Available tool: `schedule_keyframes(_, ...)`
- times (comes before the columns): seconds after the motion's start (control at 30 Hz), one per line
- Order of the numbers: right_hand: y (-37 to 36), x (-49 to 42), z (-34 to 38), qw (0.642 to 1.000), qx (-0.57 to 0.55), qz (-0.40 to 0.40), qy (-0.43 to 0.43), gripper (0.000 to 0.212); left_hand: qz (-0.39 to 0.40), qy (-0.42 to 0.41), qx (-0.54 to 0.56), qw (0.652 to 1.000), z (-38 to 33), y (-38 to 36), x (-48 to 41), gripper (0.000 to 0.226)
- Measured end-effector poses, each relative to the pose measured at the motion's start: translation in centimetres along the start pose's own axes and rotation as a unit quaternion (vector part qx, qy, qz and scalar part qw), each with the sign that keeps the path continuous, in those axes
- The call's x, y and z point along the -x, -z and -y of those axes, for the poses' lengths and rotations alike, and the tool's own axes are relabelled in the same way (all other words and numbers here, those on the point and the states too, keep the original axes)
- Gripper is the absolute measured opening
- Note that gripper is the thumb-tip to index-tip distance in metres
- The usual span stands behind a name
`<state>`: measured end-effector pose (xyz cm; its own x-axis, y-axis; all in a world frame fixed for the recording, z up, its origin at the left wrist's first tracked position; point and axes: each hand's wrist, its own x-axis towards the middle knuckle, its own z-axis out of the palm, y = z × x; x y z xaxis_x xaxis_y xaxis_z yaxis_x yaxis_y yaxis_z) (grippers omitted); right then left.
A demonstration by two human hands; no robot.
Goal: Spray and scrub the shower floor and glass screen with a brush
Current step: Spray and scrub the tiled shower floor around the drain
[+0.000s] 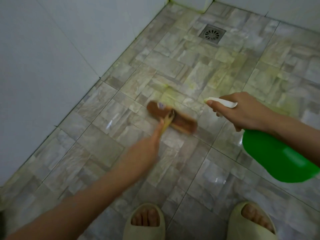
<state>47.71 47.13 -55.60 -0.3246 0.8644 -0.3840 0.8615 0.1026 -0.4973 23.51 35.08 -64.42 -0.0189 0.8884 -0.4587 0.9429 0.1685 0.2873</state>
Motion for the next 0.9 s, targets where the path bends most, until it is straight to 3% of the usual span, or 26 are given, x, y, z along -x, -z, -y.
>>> schedule_keyframes(0.1,0.6,0.3,-0.4,1.0,-0.011,-0.004,-0.001,0.069,0.037,0.001,-0.029,0.999,0.7,-0.6,4.3,0.066)
schedule_keyframes(0.2,1.0,-0.1,-0.3,1.0,-0.009,-0.014,0.005,0.068,-0.025,-0.016,-0.05,0.998,-0.6,1.0,-2.8,0.065)
schedule_keyframes(0.33,1.6,-0.3,-0.4,0.999,-0.009,-0.034,0.017,0.066,-0.046,0.002,-0.031,0.998,-3.0,4.7,-11.9,0.058)
schedule_keyframes(0.47,2.7,0.0,-2.2,0.999,-0.029,-0.045,-0.005,0.066,-0.01,0.009,0.008,1.0,-3.4,1.0,-3.6,0.062)
schedule_keyframes(0.57,3.2,-0.2,-3.4,0.998,-0.021,-0.057,-0.006,0.068,0.038,0.001,-0.03,0.999,-3.6,-1.0,1.4,0.062)
schedule_keyframes(0.73,3.6,-2.6,-4.1,0.998,-0.031,-0.058,-0.008,0.071,-0.05,-0.034,-0.053,0.997,-5.6,2.3,-10.7,0.061)
schedule_keyframes(0.83,4.2,-3.5,-4.5,0.997,-0.039,-0.061,-0.004,0.073,-0.044,-0.006,-0.033,0.998,-7.2,6.1,-17.5,0.057)
schedule_keyframes(0.9,5.0,-3.9,-5.2,0.995,-0.058,-0.077,-0.016,0.071,-0.048,0.009,-0.03,0.998,-7.3,5.9,-17.5,0.058)
